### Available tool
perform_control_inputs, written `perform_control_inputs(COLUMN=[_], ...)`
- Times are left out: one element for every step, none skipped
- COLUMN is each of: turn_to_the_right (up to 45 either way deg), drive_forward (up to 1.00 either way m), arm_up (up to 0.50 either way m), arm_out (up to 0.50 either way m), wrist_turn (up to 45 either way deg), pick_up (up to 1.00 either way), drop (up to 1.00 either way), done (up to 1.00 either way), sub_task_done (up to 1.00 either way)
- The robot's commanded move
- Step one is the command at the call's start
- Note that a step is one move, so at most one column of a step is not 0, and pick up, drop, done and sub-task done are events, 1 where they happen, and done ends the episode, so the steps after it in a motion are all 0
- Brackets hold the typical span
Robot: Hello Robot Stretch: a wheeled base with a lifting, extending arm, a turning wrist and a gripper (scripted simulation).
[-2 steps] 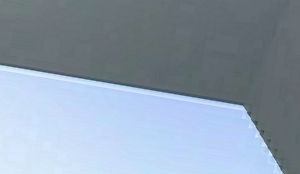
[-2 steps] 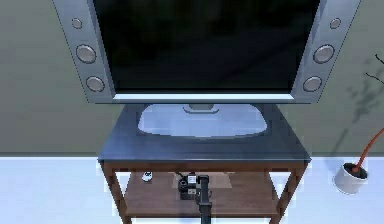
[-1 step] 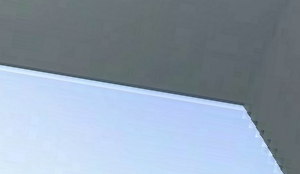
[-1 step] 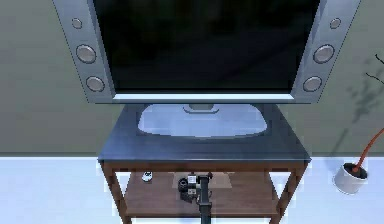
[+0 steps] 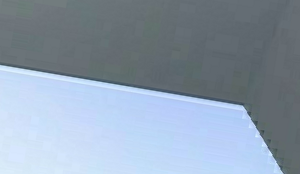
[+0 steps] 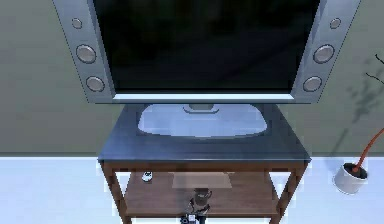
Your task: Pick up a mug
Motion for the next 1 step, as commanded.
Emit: perform_control_inputs(turn_to_the_right=[0.0], drive_forward=[0.00], arm_up=[0.00], arm_out=[0.00], wrist_turn=[0.0], pick_up=[1.00], drop=[0.00], done=[0.00], sub_task_done=[0.00])
